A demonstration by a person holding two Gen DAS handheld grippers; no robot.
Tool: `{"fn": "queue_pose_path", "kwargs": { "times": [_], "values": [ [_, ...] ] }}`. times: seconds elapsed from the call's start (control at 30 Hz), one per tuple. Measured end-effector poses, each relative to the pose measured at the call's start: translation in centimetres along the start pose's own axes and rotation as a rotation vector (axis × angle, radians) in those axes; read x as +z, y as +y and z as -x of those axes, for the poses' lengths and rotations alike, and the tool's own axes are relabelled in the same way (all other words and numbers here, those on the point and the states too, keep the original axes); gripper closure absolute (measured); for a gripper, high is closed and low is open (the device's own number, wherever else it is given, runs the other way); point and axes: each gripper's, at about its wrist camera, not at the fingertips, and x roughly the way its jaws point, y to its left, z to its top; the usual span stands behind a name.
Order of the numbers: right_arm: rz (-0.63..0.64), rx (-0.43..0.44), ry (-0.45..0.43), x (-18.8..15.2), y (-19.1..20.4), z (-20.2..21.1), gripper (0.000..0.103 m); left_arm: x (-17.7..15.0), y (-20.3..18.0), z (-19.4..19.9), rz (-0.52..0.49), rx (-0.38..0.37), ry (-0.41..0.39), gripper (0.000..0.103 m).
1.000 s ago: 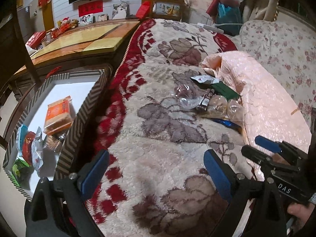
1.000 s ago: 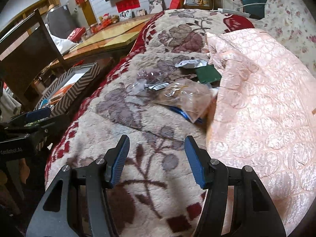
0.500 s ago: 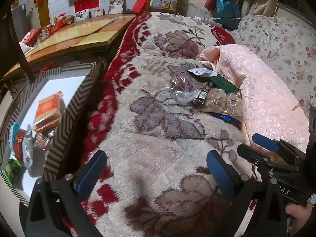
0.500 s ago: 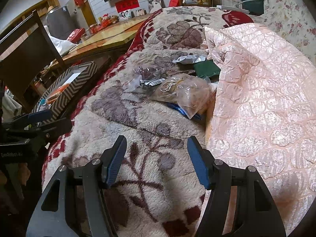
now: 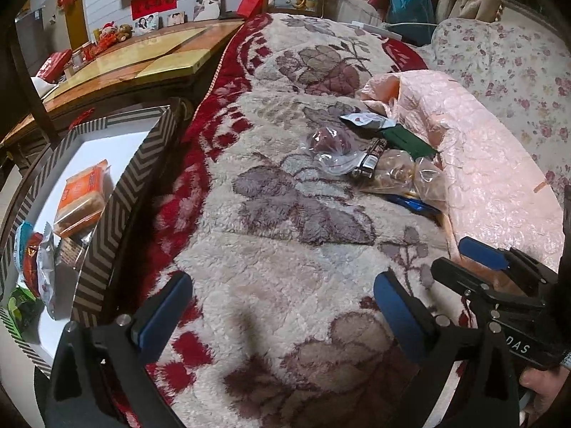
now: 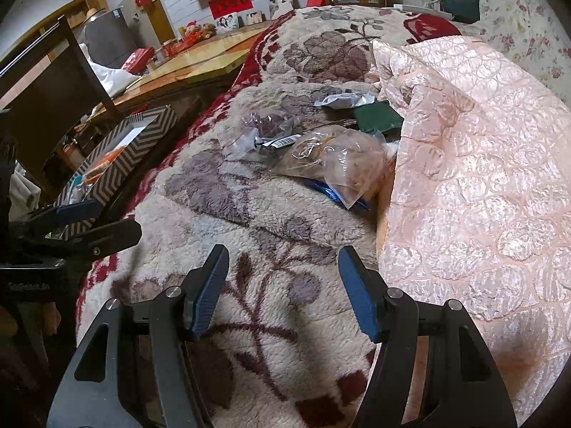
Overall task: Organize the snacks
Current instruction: 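Move both tools back over the remaining snacks on the blanket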
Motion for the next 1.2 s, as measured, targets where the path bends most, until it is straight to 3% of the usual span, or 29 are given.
{"fn": "queue_pose_path", "kwargs": {
  "times": [0.5, 1.2],
  "values": [
    [-0.009, -0.006, 0.016, -0.1, -0.2, -0.3, 0.039, 0.2, -0.1, -0.4, -0.028, 0.037, 0.001, 0.000],
    [-0.018, -0.012, 0.045, -0.1, -0.2, -0.9, 0.039, 1.2, 0.4, -0.9, -0.015, 0.031, 0.002, 0.000]
  ]
}}
